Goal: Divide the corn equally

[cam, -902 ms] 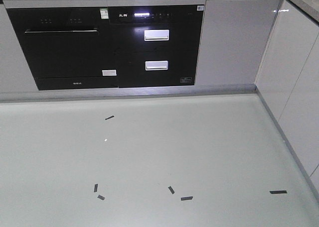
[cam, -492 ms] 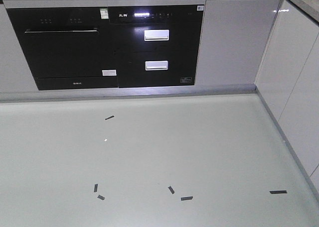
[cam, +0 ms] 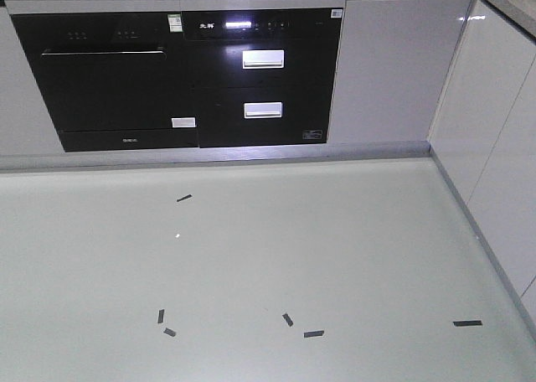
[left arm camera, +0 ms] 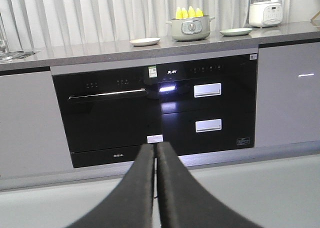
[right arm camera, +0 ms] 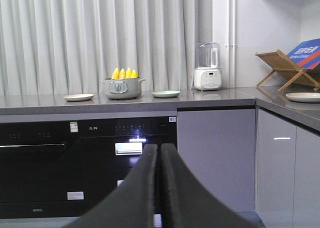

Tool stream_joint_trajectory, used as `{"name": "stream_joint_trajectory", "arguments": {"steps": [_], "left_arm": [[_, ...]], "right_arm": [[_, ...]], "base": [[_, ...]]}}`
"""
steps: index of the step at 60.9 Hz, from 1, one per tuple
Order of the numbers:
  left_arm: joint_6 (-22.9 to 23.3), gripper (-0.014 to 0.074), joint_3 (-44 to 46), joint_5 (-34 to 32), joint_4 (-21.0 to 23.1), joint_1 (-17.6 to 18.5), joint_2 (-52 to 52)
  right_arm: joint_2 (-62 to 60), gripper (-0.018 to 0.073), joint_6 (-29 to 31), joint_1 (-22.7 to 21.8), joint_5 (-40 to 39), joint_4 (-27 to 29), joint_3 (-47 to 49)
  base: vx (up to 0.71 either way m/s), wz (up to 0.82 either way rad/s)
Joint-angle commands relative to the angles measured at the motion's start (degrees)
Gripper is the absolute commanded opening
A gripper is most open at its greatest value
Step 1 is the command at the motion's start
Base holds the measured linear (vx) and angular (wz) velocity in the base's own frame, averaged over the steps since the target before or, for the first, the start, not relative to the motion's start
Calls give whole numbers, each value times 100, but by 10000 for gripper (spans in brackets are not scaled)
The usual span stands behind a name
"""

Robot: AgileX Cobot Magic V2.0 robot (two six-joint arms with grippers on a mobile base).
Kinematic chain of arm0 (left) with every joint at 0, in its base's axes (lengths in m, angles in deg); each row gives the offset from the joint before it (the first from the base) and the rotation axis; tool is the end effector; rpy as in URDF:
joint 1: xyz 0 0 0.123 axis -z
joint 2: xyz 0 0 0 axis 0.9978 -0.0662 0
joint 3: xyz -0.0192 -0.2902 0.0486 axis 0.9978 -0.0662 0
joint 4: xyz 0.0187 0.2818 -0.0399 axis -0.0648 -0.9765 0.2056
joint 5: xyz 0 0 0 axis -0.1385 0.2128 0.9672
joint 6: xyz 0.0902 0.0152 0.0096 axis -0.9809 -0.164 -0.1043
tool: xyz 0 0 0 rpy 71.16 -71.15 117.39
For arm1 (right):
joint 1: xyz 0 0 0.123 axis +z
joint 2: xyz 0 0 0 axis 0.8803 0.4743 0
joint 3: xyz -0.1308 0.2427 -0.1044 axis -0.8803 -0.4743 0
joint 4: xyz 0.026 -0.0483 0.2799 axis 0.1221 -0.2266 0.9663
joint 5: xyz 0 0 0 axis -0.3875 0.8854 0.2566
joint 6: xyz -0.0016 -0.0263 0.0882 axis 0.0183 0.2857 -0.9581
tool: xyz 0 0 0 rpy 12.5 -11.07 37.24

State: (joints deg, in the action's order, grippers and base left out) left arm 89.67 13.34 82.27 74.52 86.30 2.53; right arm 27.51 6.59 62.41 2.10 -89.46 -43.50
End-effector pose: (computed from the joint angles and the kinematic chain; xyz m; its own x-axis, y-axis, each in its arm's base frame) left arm 0.0818 0.0006 0.1976 0.0013 0.0451 -0.9990 -0.0063 0.9990 0.0451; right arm 0.0802 0.0017 0.2140 0.1831 0.0940 -0.9786 -0.0374 0.9954 0.0886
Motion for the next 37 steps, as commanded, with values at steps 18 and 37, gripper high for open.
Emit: {"name": "stream_joint_trajectory", "arguments": {"steps": [18,37], "left_arm": [[48,-7,-18,-428,5,-4,99],[48,-7,-18,-428,5,-4,99]], "right_arm": [[-22,-1,34,-37,-395,-65,-41],[-22,-1,34,-37,-389,-65,-41]], "base": [[0,0],[2,0]]}}
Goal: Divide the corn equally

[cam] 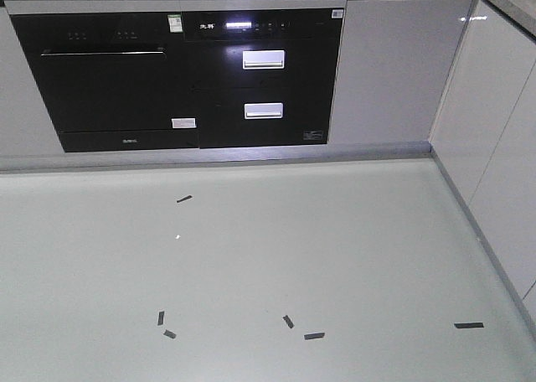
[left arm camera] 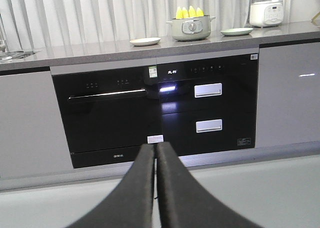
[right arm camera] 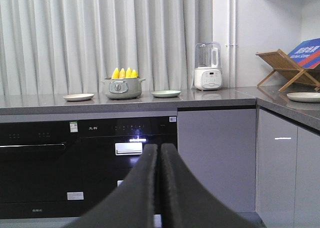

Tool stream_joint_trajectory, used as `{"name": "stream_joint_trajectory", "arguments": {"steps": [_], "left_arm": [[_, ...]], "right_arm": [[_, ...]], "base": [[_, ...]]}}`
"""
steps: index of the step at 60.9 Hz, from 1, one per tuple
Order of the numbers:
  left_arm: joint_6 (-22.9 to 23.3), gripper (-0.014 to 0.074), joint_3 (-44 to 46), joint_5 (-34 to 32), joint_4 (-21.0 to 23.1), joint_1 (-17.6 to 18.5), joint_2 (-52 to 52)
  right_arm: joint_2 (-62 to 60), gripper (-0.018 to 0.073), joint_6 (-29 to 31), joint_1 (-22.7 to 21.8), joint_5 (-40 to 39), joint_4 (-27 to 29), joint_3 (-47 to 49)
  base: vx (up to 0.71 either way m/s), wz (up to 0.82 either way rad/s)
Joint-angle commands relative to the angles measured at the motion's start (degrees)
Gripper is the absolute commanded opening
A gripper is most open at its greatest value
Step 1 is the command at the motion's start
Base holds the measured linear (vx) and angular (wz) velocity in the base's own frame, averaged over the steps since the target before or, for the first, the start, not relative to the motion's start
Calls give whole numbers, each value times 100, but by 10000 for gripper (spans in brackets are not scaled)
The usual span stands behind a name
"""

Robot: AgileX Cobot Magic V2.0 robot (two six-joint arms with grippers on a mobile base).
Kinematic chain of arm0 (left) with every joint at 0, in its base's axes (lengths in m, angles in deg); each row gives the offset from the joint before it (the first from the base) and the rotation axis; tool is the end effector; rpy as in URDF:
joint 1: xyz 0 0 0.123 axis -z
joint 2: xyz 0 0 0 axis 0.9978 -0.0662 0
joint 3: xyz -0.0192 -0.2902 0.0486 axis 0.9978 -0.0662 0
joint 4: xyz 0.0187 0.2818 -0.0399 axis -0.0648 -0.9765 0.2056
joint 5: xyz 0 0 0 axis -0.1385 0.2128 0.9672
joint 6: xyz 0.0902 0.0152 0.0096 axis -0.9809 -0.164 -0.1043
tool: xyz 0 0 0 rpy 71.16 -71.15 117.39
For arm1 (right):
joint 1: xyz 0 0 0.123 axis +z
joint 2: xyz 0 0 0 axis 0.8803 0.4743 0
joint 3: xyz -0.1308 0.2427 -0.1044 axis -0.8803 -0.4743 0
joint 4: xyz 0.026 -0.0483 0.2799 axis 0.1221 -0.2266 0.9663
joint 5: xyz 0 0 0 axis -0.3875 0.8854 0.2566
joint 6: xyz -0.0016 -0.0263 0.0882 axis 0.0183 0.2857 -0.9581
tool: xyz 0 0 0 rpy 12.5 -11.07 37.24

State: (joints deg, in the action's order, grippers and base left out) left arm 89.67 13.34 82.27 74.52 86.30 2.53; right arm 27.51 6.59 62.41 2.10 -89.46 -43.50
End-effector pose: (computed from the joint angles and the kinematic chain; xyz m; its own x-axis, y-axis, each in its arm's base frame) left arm 0.0818 0.0006 0.1976 0.0013 0.0451 -0.9990 -0.0063 0.9990 0.0451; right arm 0.0802 0.0017 0.2140 0.1831 0.0940 -0.9786 -0.0374 0.9954 0.0886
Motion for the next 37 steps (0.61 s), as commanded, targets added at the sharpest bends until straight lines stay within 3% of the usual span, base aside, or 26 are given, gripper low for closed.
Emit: {"name": "stream_joint_trajectory", "arguments": {"steps": [1,37], "left_arm": [[48,-7,-18,-428,5,-4,99],[48,-7,-18,-428,5,-4,99]], "right_arm": [[-22,-1,34,-37,-389,-65,-41],[-22,-1,34,-37,-395,-65,-41]], "base": [[3,0],[7,-1]]}}
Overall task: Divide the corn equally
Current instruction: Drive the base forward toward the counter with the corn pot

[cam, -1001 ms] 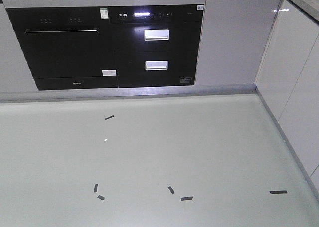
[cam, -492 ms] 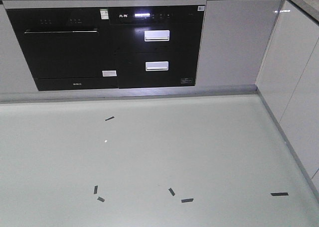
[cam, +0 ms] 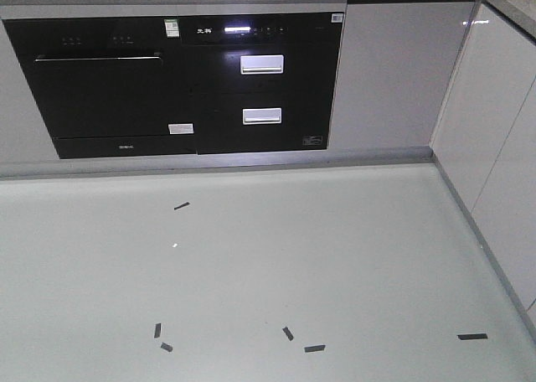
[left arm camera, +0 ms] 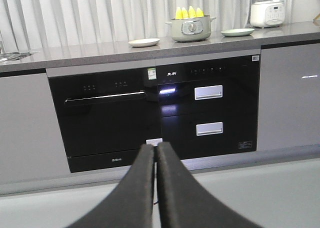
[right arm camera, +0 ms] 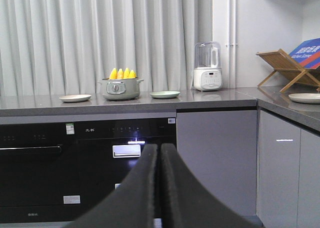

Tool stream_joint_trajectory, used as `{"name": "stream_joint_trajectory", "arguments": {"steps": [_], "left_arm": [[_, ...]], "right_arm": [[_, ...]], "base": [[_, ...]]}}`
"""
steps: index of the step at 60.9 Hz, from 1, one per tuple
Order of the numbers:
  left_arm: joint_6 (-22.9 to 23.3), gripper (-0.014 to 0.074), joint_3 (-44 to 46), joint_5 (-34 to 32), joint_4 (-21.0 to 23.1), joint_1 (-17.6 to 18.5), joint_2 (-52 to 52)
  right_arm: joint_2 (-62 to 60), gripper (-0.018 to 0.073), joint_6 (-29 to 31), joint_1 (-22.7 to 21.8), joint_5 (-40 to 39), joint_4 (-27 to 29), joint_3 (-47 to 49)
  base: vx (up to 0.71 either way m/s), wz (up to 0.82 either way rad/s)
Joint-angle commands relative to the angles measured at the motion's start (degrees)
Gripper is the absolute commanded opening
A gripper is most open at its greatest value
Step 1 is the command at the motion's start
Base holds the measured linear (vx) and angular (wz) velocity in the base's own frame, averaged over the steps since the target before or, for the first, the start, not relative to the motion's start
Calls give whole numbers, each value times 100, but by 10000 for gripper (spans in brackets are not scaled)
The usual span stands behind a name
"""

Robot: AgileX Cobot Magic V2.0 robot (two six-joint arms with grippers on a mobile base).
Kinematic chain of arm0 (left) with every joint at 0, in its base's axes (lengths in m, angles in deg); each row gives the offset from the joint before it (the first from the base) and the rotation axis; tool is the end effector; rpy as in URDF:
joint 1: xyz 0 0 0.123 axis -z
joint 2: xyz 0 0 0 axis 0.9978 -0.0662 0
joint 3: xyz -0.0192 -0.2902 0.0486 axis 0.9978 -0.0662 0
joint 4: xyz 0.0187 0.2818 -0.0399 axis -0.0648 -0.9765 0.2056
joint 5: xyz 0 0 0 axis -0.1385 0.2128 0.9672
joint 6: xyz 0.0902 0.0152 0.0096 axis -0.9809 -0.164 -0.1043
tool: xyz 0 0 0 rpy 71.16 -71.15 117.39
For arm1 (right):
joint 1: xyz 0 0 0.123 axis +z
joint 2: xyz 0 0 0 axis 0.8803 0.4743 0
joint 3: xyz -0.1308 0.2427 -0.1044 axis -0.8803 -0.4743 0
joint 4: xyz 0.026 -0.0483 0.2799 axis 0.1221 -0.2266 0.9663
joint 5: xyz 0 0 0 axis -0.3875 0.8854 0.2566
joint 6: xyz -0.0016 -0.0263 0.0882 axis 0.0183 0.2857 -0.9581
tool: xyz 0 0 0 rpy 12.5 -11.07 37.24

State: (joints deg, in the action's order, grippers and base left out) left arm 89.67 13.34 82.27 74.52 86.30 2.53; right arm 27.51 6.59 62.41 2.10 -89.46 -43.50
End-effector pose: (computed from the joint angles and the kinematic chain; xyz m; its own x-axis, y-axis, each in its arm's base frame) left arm 0.0818 0.0006 0.1976 0.0013 0.0451 -0.9990 -0.0063 0.9990 0.0451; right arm 0.0802 0.0017 0.2140 0.1831 0.0940 -0.9786 -0.0374 0.9954 0.0886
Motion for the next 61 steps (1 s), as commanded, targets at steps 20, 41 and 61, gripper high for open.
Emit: {"name": "stream_joint_trajectory", "arguments": {"steps": [20,41,61], "left_arm": [[48,-7,-18,-428,5,-4,99],[48,-7,-18,-428,5,-4,99],[48,-7,-18,-428,5,-4,99]], "right_arm": [[-22,-1,34,-37,-395,-65,-41],[-22,-1,34,-37,-395,-65,-41],[-22,-1,34,-37,-395,-65,-41]], "base": [[12,-2],[8,1],[6,10]]}}
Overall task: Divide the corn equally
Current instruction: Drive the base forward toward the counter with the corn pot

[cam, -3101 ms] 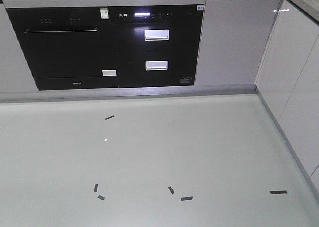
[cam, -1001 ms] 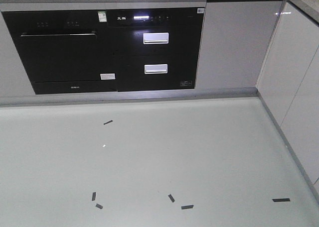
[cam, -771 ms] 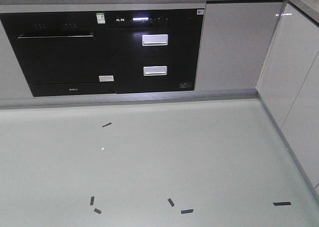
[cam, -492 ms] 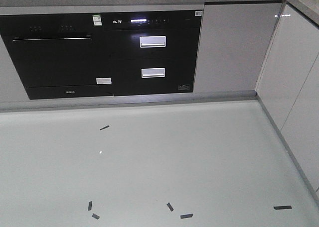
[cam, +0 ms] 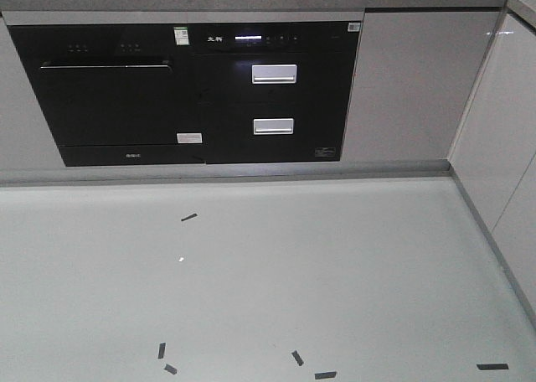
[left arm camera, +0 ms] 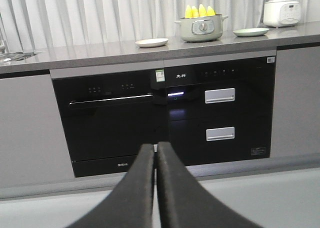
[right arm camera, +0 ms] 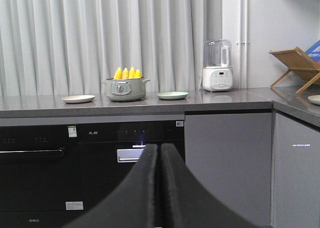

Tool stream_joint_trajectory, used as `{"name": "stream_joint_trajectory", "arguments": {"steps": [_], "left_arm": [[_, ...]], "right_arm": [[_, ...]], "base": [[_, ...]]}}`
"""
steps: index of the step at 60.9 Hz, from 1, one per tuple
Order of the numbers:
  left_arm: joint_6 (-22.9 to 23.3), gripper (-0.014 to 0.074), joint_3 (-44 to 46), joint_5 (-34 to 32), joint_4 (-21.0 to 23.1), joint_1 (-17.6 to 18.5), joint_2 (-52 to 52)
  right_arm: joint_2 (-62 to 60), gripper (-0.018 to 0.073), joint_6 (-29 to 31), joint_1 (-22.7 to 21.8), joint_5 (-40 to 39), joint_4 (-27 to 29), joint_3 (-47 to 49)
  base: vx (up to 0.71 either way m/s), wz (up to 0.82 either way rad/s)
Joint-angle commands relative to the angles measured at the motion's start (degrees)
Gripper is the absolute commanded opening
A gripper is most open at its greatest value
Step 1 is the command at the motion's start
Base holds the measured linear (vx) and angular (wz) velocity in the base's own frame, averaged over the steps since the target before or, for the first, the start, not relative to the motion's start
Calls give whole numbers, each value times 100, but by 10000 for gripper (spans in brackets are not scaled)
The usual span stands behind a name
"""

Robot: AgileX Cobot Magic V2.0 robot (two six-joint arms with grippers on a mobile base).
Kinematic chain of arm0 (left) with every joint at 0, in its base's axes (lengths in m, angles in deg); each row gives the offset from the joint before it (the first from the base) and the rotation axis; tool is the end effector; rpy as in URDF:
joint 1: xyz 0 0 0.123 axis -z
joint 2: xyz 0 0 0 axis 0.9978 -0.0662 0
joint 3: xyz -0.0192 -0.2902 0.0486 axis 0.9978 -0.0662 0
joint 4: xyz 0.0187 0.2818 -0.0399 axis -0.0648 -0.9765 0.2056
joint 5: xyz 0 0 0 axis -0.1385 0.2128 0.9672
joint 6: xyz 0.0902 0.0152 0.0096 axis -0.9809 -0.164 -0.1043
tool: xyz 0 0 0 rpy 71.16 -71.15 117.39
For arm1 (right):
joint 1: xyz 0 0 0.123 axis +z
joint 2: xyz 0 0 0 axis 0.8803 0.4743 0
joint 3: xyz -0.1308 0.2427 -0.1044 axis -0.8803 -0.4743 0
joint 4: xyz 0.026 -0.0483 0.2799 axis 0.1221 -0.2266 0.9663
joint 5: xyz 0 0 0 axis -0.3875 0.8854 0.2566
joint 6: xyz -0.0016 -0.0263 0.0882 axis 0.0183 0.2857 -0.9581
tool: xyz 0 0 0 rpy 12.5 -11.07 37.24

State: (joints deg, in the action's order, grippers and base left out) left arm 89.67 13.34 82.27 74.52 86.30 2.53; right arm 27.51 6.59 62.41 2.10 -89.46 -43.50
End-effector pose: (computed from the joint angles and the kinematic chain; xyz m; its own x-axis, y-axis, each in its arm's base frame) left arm 0.0818 0.0006 0.1976 0.0013 0.0451 -0.9990 -0.0063 0.9990 0.0451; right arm 0.0802 0.0017 0.2140 0.1831 0.0940 -0.9786 -0.0374 0.9954 0.0886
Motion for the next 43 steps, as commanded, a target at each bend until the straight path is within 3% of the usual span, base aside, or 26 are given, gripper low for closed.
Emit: {"name": "stream_joint_trajectory", "arguments": {"steps": [1,43], "left_arm": [[48,-7,-18,-428,5,-4,99],[48,-7,-18,-428,5,-4,99]], "right_arm": [[-22,-1,34,-37,-395,-65,-41],[-22,-1,34,-37,-393,-65,-41]], "base": [[6,8],[7,4]]}}
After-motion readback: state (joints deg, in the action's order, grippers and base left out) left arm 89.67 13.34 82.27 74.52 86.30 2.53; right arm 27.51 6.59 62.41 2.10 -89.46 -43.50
